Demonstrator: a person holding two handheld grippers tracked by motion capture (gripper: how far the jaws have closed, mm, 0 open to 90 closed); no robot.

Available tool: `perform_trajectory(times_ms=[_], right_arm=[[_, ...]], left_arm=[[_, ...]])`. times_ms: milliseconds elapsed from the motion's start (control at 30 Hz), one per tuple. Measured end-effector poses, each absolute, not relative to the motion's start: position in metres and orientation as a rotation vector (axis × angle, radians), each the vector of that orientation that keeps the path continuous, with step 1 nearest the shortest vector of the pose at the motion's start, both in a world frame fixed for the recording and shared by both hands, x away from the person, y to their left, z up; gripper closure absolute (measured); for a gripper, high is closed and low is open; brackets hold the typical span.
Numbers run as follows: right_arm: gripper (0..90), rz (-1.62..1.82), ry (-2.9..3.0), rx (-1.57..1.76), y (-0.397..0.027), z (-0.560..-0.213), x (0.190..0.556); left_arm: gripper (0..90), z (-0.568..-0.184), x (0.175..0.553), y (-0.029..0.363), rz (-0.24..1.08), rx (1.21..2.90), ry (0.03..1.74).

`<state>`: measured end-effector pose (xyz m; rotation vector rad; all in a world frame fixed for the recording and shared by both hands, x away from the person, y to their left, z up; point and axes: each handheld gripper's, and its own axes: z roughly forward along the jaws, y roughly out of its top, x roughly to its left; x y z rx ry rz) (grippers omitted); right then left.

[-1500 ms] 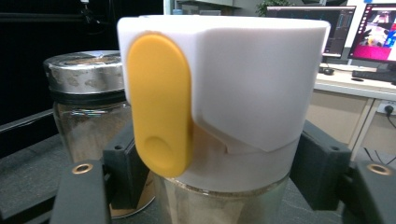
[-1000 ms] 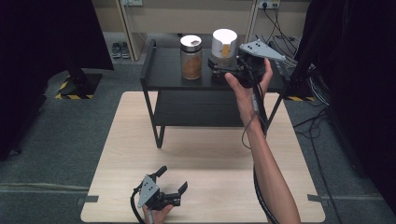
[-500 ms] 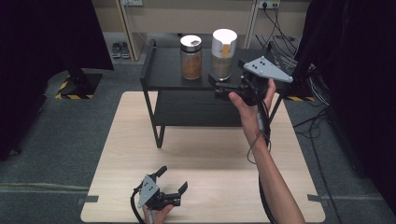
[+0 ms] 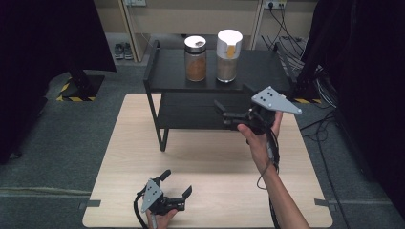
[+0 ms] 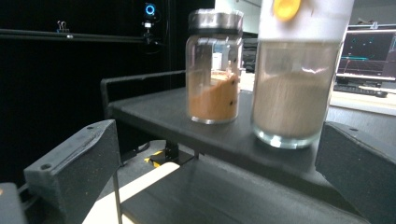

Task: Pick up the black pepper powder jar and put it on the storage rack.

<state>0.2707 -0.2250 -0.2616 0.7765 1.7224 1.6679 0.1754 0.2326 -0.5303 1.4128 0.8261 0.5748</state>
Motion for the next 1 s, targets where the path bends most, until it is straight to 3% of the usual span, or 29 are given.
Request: perform_trajectory(times_ms=[1000], right_arm=[[0.3,1.665,1.813,0.742,-0.247,-0.363,0.232]], left_arm=[[0.3,-0.530,0.176,0.233,0.575,1.416,0.825]])
